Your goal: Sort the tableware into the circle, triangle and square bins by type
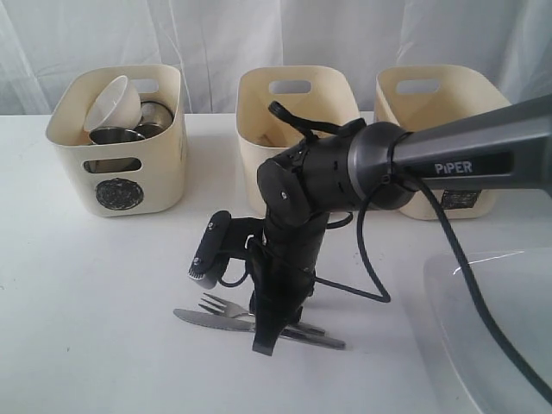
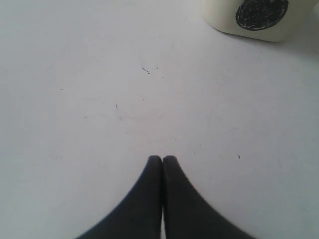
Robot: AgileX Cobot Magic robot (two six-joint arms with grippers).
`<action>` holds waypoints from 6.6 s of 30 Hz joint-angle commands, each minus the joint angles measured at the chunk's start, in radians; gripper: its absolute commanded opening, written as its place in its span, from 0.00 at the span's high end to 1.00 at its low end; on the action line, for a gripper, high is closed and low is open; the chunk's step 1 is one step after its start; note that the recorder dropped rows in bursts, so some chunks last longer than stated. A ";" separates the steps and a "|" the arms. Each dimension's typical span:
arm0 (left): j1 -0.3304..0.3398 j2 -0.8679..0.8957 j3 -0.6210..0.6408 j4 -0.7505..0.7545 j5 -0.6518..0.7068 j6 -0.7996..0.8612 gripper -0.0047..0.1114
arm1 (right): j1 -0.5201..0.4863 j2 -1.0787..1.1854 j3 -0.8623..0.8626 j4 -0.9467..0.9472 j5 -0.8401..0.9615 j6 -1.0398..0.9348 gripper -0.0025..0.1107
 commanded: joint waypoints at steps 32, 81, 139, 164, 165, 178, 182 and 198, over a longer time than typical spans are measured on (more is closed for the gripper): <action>0.003 -0.005 0.009 -0.008 0.054 -0.005 0.96 | -0.004 -0.041 0.005 -0.026 -0.118 -0.012 0.98; 0.003 -0.005 0.009 -0.008 0.054 -0.005 0.96 | -0.293 -0.013 -0.012 0.078 -1.230 0.078 0.98; 0.003 -0.005 0.009 -0.008 0.054 -0.005 0.96 | -0.100 0.036 -0.008 0.166 0.246 -0.191 0.48; 0.003 -0.005 0.009 -0.008 0.054 -0.005 0.96 | -0.041 0.232 -0.008 -0.337 -0.002 0.312 0.57; 0.003 -0.005 0.009 -0.008 0.054 -0.005 0.96 | -0.041 0.232 -0.008 -0.333 -0.002 0.312 0.57; 0.003 -0.005 0.009 -0.008 0.054 -0.005 0.96 | -0.041 0.273 -0.008 -0.205 -0.002 0.203 0.57; 0.003 -0.005 0.009 -0.008 0.054 -0.005 0.96 | -0.041 0.273 -0.008 -0.202 -0.002 0.178 0.57; 0.003 -0.005 0.009 -0.008 0.054 -0.005 0.96 | -0.041 0.004 -0.008 -0.057 0.030 -0.247 0.57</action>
